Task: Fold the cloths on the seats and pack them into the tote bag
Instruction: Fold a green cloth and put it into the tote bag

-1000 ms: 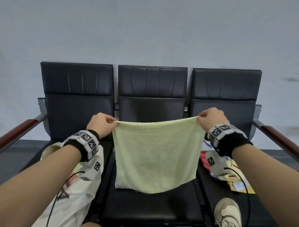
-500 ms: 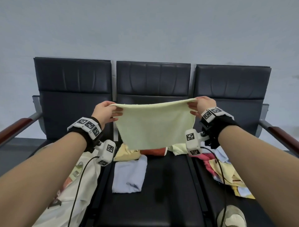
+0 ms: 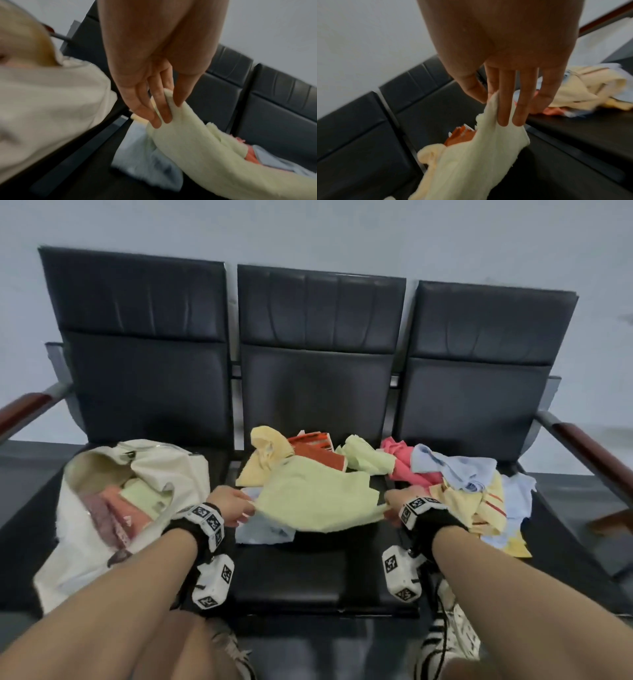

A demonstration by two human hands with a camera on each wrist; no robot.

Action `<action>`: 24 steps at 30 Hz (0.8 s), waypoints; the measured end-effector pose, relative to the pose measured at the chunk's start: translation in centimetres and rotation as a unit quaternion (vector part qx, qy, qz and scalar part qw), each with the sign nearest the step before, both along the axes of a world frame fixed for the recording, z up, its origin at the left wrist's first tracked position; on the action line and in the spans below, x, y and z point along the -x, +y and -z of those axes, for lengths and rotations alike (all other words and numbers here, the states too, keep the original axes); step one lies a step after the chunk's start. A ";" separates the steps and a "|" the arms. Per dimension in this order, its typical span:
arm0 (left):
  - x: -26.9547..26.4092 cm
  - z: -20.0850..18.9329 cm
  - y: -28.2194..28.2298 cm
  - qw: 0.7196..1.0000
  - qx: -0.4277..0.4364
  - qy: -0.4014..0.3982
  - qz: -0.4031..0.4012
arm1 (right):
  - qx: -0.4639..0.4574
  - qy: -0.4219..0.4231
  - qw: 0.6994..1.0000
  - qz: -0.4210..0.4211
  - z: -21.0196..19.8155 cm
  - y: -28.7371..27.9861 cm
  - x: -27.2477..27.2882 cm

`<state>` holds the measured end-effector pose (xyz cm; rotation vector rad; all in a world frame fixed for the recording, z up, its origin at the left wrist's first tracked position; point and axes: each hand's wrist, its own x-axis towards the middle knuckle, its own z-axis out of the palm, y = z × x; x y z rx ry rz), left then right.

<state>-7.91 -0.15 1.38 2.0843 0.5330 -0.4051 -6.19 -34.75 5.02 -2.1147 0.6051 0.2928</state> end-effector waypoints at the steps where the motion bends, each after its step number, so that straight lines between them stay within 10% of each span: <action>1: 0.8 1.5 -0.2 0.999 0.002 0.032 -0.005 | -0.014 0.042 0.999 -0.014 1.0 -0.1 1.3; 15: 7.6 8.2 -2.4 0.986 -0.049 0.156 -0.006 | 0.128 0.177 0.976 -0.028 6.1 1.0 9.1; 24: 7.0 11.0 -1.3 0.991 -0.122 0.056 0.015 | 0.041 0.208 0.975 -0.061 8.4 3.7 6.8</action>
